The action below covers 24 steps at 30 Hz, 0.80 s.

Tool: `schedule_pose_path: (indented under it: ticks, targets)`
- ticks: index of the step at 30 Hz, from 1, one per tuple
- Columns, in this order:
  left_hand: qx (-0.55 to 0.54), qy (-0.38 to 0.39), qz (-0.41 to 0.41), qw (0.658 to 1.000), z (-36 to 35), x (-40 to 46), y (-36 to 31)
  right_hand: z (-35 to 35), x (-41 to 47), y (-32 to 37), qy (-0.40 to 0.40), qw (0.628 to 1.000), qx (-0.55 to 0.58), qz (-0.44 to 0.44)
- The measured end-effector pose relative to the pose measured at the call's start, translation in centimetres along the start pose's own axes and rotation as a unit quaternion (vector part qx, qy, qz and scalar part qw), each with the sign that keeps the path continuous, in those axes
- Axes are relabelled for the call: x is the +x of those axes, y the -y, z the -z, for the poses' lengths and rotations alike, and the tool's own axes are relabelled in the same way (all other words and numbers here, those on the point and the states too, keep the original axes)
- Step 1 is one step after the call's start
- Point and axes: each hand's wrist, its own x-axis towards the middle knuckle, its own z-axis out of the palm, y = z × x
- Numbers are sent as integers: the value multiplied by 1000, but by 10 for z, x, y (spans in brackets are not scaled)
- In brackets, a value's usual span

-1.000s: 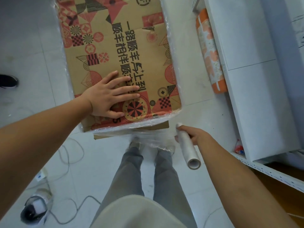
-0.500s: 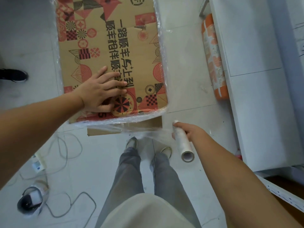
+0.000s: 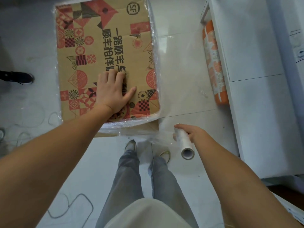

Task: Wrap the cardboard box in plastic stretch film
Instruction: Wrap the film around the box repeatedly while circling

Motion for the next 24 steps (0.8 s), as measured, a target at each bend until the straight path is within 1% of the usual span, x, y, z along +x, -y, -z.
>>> schedule_pose_path:
  ticks: [4, 6, 9, 11, 13, 15, 20, 22, 24]
  targets:
    - [0, 3, 7, 1000, -4, 1, 3, 9, 2, 9, -22, 999, -43, 11]
    - [-4, 6, 12, 1000, -4, 1, 2, 15, 3, 14, -55, 996, -68, 18]
    - [-2, 13, 15, 1000, -3, 0, 1, 29, 16, 20, -97, 992, -76, 29]
    - [-6, 15, 18, 1000, -2, 0, 0, 29, 9, 26, -95, 988, -101, 69]
    - [-11, 18, 20, 1000, -1, 0, 0, 23, -7, 31, -79, 988, -102, 91]
    - [-14, 18, 19, 1000, -1, 0, 1, 19, -13, 38, -46, 988, -105, 100]
    - [-15, 22, 18, 999, -2, 1, 3, 17, -20, 58, -55, 983, -155, 85]
    - [-17, 18, 12, 1000, -3, 0, 3, 16, -25, 67, -47, 983, -150, 91]
    - [-25, 3, -5, 1000, -5, -1, 4, 16, -29, 77, -24, 985, -136, 102]
